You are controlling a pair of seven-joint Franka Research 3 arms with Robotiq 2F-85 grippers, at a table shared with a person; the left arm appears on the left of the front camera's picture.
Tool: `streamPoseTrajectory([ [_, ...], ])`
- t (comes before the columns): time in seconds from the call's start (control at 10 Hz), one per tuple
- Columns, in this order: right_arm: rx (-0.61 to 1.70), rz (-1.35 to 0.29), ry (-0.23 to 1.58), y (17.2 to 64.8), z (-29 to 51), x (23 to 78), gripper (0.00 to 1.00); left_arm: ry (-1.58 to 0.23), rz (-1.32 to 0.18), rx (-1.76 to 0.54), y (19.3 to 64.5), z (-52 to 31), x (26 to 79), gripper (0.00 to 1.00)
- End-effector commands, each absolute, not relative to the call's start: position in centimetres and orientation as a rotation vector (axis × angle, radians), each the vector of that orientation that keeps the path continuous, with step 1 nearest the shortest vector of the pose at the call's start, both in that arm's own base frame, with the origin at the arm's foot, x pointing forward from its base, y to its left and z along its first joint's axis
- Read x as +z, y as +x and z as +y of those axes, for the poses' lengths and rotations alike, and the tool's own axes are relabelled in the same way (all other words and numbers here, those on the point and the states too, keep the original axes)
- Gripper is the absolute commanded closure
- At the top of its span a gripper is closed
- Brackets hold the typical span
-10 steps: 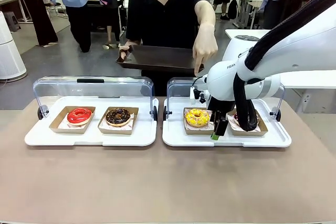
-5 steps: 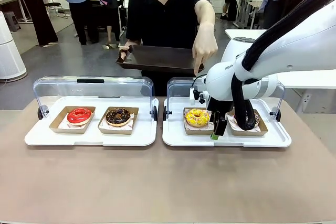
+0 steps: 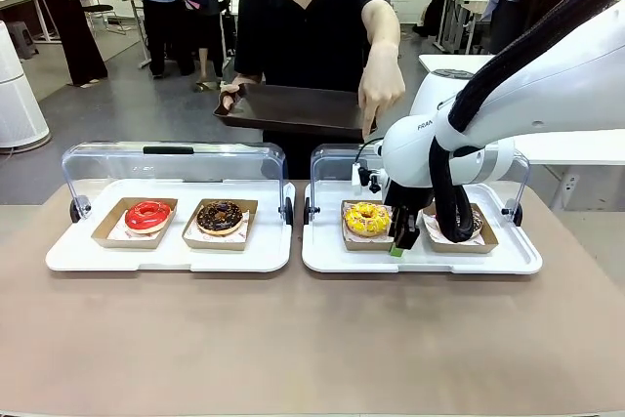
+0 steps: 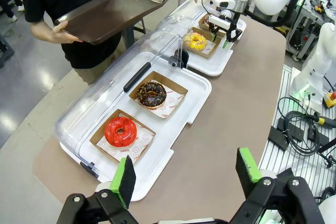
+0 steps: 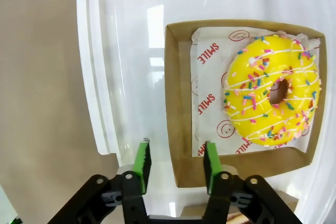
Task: Provide the desired donut to the person.
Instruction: Pick up and lift the Paper togo box containing the Donut pointed at by the person.
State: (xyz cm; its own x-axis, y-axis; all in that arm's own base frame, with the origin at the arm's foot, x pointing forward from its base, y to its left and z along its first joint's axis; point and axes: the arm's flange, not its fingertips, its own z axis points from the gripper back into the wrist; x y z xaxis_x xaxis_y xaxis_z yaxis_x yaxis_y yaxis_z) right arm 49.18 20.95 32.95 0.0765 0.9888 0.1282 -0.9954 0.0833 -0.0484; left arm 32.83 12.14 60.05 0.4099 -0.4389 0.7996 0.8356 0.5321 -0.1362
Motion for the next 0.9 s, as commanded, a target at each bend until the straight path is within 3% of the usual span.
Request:
streamPoseTrajectory([
  [0.0,1.513,-0.133,0.053,49.71,20.82,32.45,0.86,-0.590,-0.790,-0.864,32.82,12.08,60.22,0.00],
  [0.1,1.515,-0.133,0.058,49.60,20.80,32.38,0.97,-0.590,-0.790,-0.864,32.82,12.08,60.22,0.00],
  [0.2,1.516,-0.136,0.061,49.57,20.77,32.34,1.00,-0.590,-0.790,-0.864,32.82,12.08,60.22,0.00],
  [0.8,1.551,-0.151,0.079,48.88,21.04,32.98,1.00,-0.590,-0.790,-0.864,32.82,12.08,60.22,0.00],
])
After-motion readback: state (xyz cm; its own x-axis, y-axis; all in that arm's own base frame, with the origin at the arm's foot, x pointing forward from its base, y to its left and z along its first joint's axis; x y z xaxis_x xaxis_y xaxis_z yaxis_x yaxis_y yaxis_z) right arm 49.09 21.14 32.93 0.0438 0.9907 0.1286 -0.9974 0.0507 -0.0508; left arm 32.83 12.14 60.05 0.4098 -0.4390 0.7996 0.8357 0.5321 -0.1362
